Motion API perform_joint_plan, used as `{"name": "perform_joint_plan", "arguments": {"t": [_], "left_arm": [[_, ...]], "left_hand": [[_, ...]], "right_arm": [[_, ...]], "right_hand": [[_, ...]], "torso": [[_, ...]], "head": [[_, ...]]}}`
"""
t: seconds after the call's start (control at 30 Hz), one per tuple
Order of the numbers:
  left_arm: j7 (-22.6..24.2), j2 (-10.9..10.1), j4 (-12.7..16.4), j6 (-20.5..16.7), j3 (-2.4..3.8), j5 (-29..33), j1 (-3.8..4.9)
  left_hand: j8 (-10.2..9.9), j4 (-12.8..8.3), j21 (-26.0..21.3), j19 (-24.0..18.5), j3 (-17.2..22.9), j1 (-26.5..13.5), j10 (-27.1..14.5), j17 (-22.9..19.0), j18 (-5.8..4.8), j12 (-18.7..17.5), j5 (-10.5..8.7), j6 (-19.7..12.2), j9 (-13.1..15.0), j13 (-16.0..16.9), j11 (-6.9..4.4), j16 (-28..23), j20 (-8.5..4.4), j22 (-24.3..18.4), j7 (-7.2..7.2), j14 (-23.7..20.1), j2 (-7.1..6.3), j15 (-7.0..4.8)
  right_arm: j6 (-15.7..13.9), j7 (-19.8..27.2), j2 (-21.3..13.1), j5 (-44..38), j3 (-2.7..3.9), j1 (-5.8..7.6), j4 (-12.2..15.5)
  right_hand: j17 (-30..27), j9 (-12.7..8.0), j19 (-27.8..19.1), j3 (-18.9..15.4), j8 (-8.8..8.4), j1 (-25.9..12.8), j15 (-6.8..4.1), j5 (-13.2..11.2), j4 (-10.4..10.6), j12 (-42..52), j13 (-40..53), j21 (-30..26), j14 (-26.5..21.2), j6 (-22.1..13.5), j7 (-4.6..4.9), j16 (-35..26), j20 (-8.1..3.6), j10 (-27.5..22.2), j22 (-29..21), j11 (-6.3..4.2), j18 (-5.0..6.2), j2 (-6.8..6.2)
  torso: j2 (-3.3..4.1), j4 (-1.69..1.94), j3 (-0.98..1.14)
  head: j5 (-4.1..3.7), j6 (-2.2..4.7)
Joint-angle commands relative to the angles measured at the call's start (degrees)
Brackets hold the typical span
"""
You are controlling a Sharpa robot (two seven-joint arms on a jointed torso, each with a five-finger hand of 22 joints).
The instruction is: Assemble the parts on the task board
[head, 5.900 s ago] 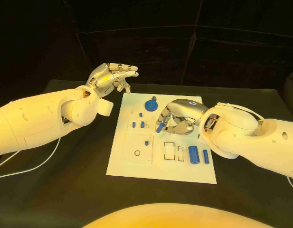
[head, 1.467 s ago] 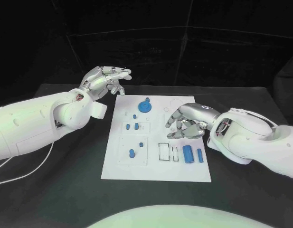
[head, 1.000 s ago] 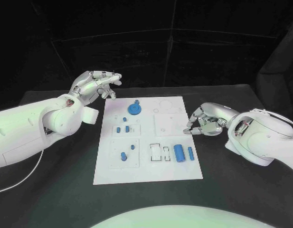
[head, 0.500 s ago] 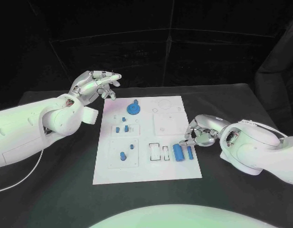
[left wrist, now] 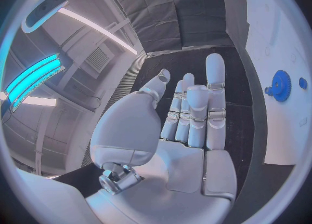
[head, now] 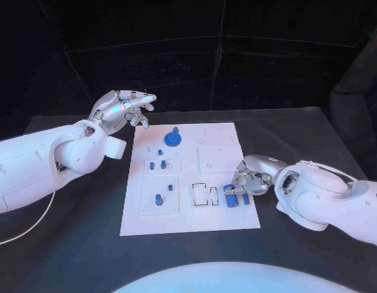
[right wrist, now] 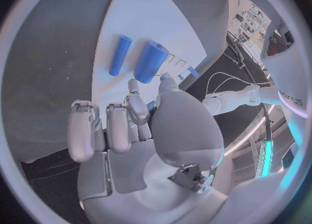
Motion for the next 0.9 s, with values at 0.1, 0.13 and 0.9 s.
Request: {"name": "perform_joint_plan", "arguments": {"t": [0.1, 0.13, 0.9], "left_arm": [[0.4, -0.1, 0.0, 1.3, 0.01, -0.2, 0.09], [0.4, -0.1, 0.0, 1.3, 0.0, -0.2, 0.08], [-0.4, -0.3, 0.1, 2.6, -0.1, -0.2, 0.08]], "left_hand": [[0.3, -0.1, -0.4, 0.3, -0.7, 0.4, -0.9, -0.3, 0.81, 0.8, 0.04, -0.7, -0.1, 0.3, 0.02, 0.0, 0.12, -0.2, 0.17, -0.1, 0.54, -0.16], [0.3, -0.1, -0.4, 0.3, -0.7, 0.5, -1.0, -0.3, 0.8, 0.9, 0.05, -0.9, -0.2, 0.4, 0.05, 0.0, 0.13, -0.2, 0.2, -0.2, 0.56, -0.14], [0.4, -0.1, -0.6, 0.3, -1.3, 0.6, -2.1, -0.6, 0.77, 1.4, 0.03, -1.3, -0.2, 0.6, 0.27, -0.1, 0.23, -0.3, 0.38, -0.4, 0.68, 0.02]], "right_arm": [[3.1, -2.4, 0.3, 0.5, 0.01, -0.04, -0.1], [3.4, -2.6, 0.4, 0.5, 0.01, -0.04, -0.2], [6.3, -4.8, 1.4, -3.5, 0.01, -0.63, -1.1]], "right_hand": [[0.3, 0.1, 1.2, -0.6, 0.32, -0.3, 0.06, -0.4, 0.0, 0.4, 0.3, 0.3, 3.2, -0.4, -0.15, 0.5, -0.05, 0.5, 7.9, -0.05, -1.19, -0.1], [0.3, 0.1, 1.2, -0.6, 0.32, -0.3, 0.06, -0.4, 0.0, 0.4, 0.3, 0.3, 3.2, -0.4, -0.15, 0.5, -0.05, 0.5, 7.9, -0.05, -1.19, -0.1], [0.6, 0.2, 1.2, -1.5, 1.12, -3.9, 0.28, -2.5, 0.2, 0.1, 1.2, 0.4, 3.1, -1.4, 0.07, 0.7, 0.15, 0.0, 8.0, 0.19, -1.2, -2.13]], "torso": [[0.02, -0.01, 0.02], [0.03, -0.01, 0.02], [0.0, -0.03, -0.04]], "head": [[0.12, -0.15], [0.14, -0.17], [0.4, -0.62]]}}
